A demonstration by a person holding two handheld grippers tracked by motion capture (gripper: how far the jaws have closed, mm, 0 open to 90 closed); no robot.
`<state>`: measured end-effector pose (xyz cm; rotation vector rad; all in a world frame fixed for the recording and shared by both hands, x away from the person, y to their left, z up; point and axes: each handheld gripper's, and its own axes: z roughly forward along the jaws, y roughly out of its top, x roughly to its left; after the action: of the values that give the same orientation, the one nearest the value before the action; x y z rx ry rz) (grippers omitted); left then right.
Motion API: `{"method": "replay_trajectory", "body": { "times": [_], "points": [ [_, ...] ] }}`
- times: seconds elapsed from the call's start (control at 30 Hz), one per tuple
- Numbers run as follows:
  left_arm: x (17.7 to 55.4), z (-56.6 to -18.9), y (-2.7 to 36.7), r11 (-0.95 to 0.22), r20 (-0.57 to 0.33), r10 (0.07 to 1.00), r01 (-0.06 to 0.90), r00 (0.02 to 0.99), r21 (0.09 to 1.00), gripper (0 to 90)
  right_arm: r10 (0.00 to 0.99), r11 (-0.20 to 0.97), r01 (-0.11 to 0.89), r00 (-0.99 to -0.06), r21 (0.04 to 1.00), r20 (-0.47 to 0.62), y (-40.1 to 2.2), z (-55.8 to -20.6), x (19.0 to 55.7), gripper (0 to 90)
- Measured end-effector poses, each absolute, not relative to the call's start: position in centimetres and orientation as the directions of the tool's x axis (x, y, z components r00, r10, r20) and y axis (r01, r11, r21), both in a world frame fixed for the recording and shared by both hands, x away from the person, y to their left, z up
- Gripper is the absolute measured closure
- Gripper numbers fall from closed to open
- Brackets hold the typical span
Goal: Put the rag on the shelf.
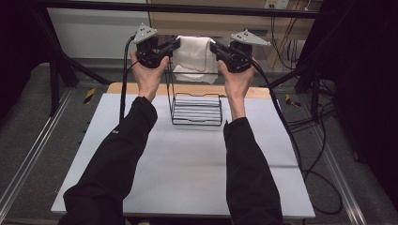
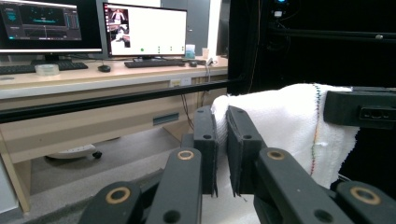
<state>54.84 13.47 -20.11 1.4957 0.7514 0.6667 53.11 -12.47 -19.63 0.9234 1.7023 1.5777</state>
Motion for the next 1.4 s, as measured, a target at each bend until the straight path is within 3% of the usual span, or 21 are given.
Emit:
{"method": "replay_trajectory", "body": {
  "times": [0.8, 1.4],
  "points": [
    [53.1, -22.7, 13.7, -0.049, -0.021, 0.747, 0.087, 0.665, 0.995, 82.8, 0.816, 0.056, 0.096, -0.578, 0.994, 0.01, -13.4, -22.2, 51.5, 82.7],
    [51.2, -22.8, 14.6, -0.051, -0.012, 0.725, 0.071, 0.689, 0.996, 82.6, 0.797, 0.088, 0.052, -0.602, 0.995, -0.039, -13.1, -22.2, 50.1, 82.4]
  ]
}}
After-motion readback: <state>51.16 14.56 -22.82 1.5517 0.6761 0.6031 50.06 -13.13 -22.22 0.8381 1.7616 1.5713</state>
